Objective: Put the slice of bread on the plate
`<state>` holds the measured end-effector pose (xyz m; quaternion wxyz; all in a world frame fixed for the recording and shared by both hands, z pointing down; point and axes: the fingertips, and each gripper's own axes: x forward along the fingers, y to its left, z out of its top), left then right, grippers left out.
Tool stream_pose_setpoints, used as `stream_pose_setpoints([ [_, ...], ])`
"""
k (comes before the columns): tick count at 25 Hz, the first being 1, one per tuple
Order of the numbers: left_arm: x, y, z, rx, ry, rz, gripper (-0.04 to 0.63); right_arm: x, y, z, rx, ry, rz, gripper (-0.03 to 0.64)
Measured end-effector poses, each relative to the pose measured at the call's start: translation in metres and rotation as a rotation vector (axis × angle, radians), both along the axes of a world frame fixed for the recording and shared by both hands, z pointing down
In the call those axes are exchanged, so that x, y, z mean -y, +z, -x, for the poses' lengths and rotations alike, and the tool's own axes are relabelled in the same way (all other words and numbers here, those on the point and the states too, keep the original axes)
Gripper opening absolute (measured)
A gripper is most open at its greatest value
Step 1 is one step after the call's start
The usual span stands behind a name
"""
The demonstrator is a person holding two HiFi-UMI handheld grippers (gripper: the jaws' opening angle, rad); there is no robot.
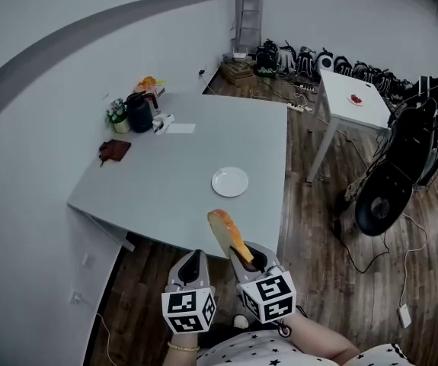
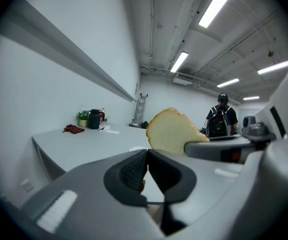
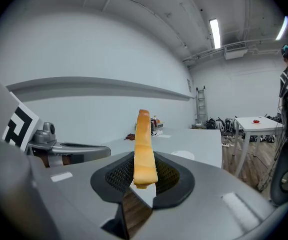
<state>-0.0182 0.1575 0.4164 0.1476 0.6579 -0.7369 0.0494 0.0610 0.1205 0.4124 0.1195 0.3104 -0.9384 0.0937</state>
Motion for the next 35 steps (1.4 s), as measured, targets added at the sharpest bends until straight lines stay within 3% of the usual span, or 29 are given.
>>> stream_pose_setpoints([
  [4,0.045,0.005,0.005,-0.050,0.036,0.004,0.009,0.042,0.006,-0.001,-0.001,0.053,0.021,0.084],
  [11,0.137,0.018,0.028,-0.060,0.119,0.031,0.009,0.124,0.028,0.016,-0.020,0.152,0.062,0.084],
  [17,0.222,0.024,0.060,-0.030,0.207,0.053,0.009,0.195,0.049,0.050,-0.052,0.214,0.141,0.084],
  [21,0.270,0.037,0.076,0.040,0.265,0.063,0.009,0.237,0.072,0.076,-0.087,0.246,0.183,0.084],
  [27,0.315,0.066,0.095,0.032,0.333,0.088,0.009,0.280,0.114,0.110,-0.141,0.285,0.283,0.086],
  [35,0.343,0.091,0.110,-0.028,0.354,0.128,0.009,0.304,0.153,0.132,-0.181,0.324,0.430,0.087],
])
